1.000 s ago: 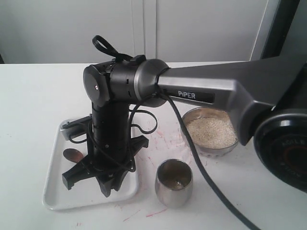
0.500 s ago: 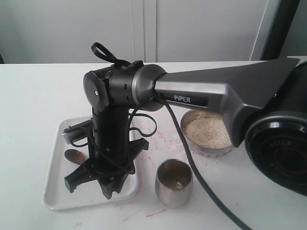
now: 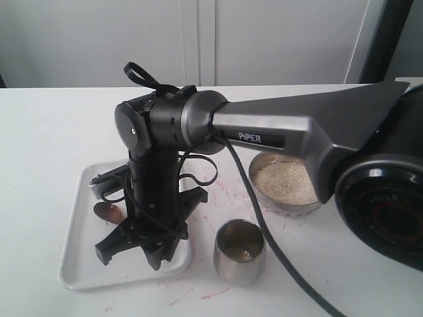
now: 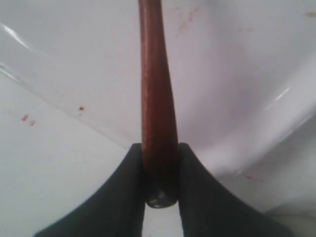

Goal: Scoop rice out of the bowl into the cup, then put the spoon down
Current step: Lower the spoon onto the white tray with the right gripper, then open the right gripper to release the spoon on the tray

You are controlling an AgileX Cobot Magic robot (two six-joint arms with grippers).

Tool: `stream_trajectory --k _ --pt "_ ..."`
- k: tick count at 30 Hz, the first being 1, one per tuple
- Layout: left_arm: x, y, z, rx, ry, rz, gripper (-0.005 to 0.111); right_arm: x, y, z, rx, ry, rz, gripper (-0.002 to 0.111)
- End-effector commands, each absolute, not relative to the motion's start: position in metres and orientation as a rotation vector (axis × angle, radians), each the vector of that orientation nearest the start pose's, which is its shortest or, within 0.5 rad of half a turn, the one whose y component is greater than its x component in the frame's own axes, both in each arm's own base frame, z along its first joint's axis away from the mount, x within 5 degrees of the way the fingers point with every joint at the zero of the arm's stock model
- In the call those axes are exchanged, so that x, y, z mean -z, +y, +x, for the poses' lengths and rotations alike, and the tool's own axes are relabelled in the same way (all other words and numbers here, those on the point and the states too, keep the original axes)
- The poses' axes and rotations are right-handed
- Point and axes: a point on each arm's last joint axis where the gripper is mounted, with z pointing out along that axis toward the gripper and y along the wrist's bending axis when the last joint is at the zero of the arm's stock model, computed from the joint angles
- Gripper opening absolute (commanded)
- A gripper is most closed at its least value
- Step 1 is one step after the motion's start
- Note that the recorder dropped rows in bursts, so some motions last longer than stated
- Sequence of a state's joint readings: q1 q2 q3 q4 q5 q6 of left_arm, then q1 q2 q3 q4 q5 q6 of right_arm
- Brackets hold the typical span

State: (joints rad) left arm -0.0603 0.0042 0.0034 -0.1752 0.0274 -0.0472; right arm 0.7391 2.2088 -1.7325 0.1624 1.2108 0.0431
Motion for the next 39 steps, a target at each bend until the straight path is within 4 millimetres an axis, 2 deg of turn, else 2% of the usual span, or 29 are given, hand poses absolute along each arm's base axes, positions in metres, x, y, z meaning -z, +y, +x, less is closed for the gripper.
stream_trajectory --k 1,8,15,22,28,31,35,37,38,39 --pt "-0.211 -0.004 0.056 0.241 1.506 -0.126 0.014 -0.164 0.302 0.319 -0.160 3.032 -0.993 0.000" --pt "-0.211 -0.004 0.056 0.241 1.506 -0.126 0.014 -0.164 0.304 0.321 -0.177 3.012 -0.957 0.014" --pt "-0.211 -0.004 0.056 0.241 1.506 -0.126 0.014 -0.164 0.305 0.323 -0.191 2.989 -0.943 0.021" --pt "-0.211 -0.004 0.056 0.241 1.506 -0.126 0.014 -0.164 0.306 0.323 -0.193 2.989 -0.931 0.034" --pt "-0.211 -0.004 0.056 0.241 1.506 -0.126 0.014 -0.165 0.306 0.324 -0.197 2.984 -0.926 0.034" --pt "-0.211 -0.004 0.056 0.241 1.506 -0.126 0.014 -0.181 0.309 0.328 -0.225 2.929 -0.901 0.029" --pt "-0.211 -0.004 0.056 0.241 1.506 -0.126 0.014 -0.211 0.310 0.329 -0.291 2.819 -0.861 0.014" --pt "-0.211 -0.004 0.056 0.241 1.506 -0.126 0.014 -0.233 0.308 0.328 -0.326 2.745 -0.840 0.004" --pt "-0.211 -0.004 0.056 0.241 1.506 -0.126 0.014 -0.251 0.305 0.326 -0.342 2.687 -0.829 0.000" --pt "-0.211 -0.004 0.056 0.241 1.506 -0.126 0.014 -0.267 0.302 0.324 -0.350 2.641 -0.821 0.000"
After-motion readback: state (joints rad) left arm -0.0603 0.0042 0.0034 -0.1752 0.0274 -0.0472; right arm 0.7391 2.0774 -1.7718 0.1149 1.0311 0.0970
